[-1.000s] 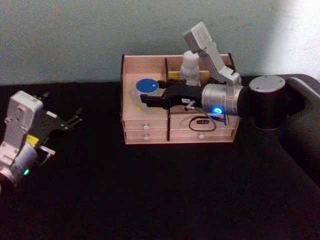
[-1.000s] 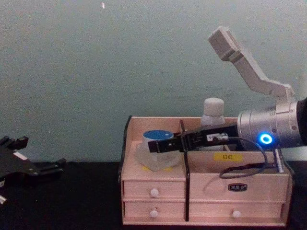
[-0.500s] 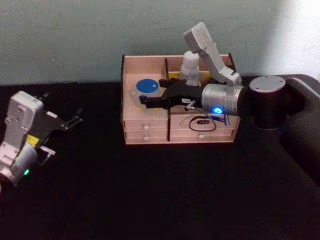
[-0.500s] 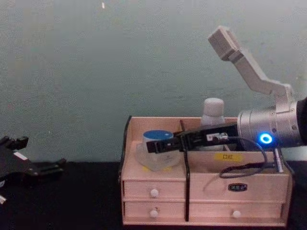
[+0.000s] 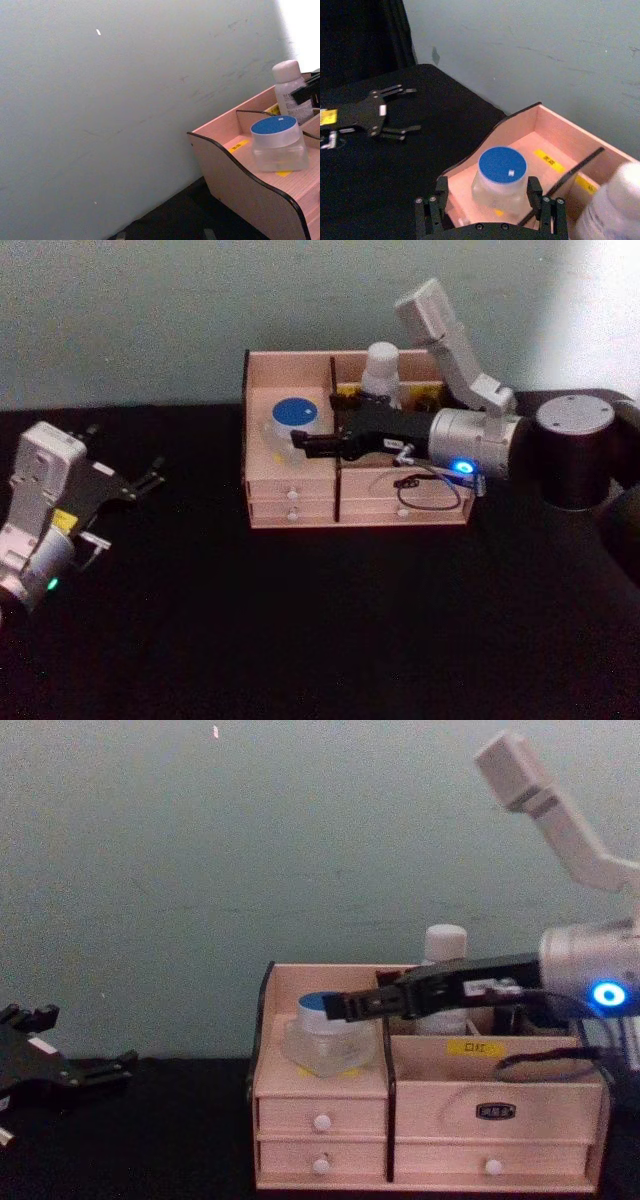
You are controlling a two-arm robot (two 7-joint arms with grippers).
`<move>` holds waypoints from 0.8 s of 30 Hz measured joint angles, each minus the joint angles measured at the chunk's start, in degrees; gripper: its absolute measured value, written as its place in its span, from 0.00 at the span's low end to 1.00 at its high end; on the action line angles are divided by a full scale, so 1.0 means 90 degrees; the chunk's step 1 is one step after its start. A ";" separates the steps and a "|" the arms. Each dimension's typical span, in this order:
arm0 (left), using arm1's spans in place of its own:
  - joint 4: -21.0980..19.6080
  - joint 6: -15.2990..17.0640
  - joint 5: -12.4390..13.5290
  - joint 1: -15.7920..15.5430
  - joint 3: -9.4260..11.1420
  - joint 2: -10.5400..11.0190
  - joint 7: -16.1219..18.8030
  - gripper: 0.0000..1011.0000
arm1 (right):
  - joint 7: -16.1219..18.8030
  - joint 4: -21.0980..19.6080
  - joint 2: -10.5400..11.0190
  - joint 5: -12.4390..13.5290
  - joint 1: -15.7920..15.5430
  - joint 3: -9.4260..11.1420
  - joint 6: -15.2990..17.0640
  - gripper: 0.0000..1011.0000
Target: Pick up the facial cleanser and watermelon frost from the table and place them into the tiered storage box.
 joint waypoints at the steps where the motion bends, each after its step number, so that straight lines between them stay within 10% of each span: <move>1: 0.0000 0.0000 0.0000 0.0000 0.0000 0.0000 0.0000 0.99 | 0.0002 -0.0107 0.0067 0.0032 -0.0061 0.0021 0.0019 0.99; 15: 0.0000 0.0000 0.0000 0.0000 0.0000 0.0000 0.0000 0.99 | -0.0329 -0.1882 0.1542 0.0635 -0.1524 0.0622 0.0190 0.99; 24: 0.0000 0.0000 0.0000 0.0000 0.0000 0.0000 0.0000 0.99 | -0.1689 -0.2808 0.2114 0.0767 -0.2905 0.1589 -0.0033 0.99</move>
